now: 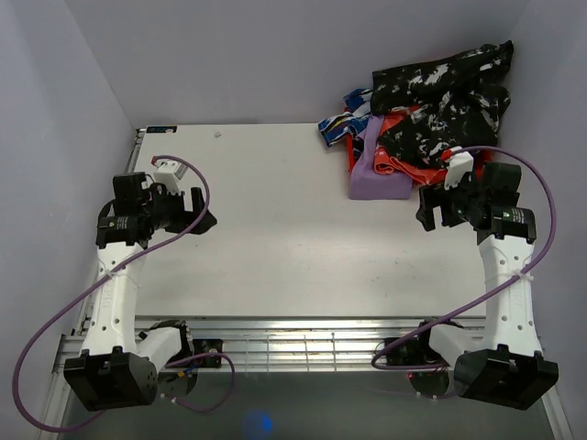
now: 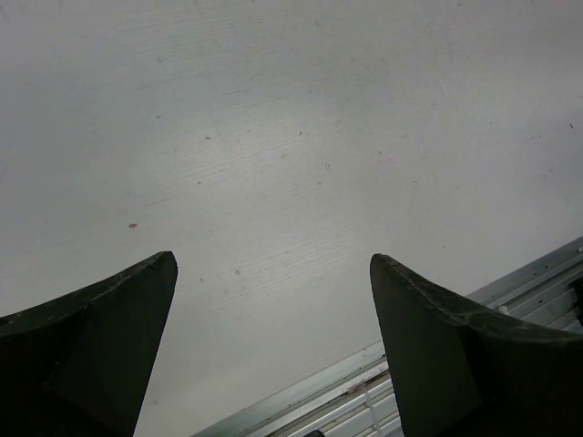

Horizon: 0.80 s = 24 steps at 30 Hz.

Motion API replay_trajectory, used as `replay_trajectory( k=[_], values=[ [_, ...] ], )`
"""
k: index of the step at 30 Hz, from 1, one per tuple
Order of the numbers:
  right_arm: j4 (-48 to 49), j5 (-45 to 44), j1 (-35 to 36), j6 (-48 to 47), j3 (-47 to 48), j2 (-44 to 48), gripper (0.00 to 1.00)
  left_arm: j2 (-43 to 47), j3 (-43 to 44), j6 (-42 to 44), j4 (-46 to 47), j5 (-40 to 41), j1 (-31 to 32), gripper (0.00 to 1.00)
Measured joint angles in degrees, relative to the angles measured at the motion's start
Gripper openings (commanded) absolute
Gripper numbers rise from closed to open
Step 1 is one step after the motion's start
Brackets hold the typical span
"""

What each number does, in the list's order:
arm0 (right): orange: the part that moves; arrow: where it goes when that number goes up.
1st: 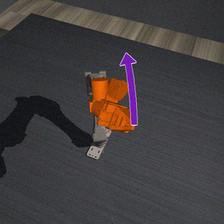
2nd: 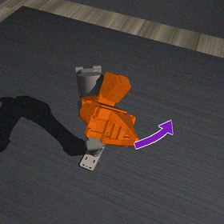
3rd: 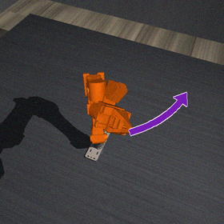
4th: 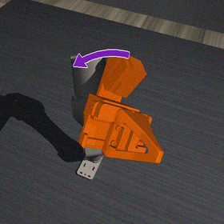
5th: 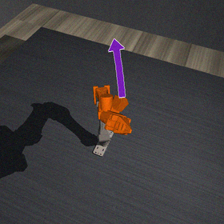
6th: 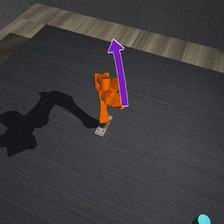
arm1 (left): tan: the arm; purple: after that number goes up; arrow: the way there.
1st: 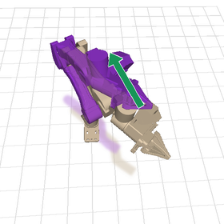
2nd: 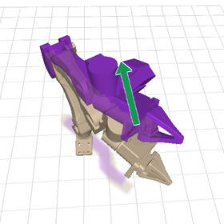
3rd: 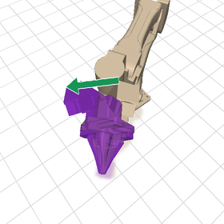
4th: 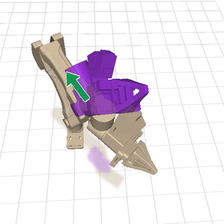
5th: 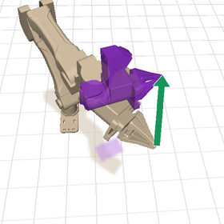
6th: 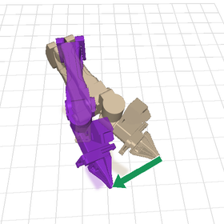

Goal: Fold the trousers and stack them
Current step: Grab the trousers from the pile

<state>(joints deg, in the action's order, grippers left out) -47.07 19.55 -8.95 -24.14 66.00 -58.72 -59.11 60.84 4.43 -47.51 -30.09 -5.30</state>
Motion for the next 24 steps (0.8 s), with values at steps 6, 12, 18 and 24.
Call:
replay_trajectory(
  k=[6,12,18,24],
  values=[
    [-0.28,-3.21,0.0,0.96,6.69,-6.19,0.9,1.01,0.76,-1.16,0.63,-0.79,0.0,0.98],
    [0.92,-8.81,0.0,1.09,23.04,-18.51,0.9,0.7,3.17,-1.88,3.17,0.42,0.0,0.98],
    [6.97,-11.67,-1.55,1.31,45.57,-34.53,0.9,-1.6,5.22,-1.92,5.01,1.99,0.02,0.98],
    [11.47,-9.22,-6.27,5.05,62.9,-48.94,0.9,-3.34,5.25,-2.38,5.77,3.91,0.0,0.98]
  ],
)
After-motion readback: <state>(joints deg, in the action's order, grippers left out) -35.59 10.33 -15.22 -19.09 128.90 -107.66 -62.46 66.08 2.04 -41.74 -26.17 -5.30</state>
